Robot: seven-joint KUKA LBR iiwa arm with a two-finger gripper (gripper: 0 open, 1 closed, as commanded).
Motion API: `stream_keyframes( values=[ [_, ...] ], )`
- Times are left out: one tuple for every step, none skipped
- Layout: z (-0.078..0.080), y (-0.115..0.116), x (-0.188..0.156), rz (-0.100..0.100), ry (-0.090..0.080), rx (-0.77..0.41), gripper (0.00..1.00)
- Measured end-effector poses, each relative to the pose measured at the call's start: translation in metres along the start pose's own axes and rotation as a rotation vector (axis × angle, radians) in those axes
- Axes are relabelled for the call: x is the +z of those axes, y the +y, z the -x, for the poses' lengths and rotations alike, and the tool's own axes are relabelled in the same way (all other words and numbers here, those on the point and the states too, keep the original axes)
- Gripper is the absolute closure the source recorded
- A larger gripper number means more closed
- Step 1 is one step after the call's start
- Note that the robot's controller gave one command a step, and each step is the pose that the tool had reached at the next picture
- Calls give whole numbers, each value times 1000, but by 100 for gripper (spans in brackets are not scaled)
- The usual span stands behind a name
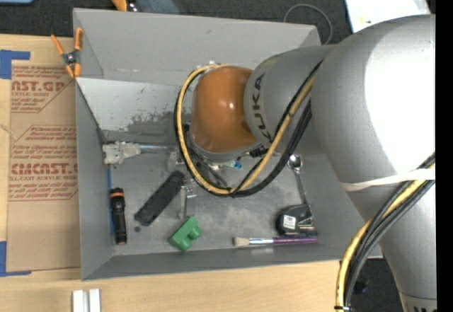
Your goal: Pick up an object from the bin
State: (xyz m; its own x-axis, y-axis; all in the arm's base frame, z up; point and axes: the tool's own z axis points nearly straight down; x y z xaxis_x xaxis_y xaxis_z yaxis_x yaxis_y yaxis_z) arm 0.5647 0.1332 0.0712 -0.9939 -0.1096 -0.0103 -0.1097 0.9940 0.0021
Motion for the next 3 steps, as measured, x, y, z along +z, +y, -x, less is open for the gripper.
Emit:
stream_keyframes(
  values=[
    [-8,24,1,-1,3,-69,100],
    [-8,23,1,-1,3,-69,100],
    [-8,24,-1,-1,3,-69,100]
  ],
)
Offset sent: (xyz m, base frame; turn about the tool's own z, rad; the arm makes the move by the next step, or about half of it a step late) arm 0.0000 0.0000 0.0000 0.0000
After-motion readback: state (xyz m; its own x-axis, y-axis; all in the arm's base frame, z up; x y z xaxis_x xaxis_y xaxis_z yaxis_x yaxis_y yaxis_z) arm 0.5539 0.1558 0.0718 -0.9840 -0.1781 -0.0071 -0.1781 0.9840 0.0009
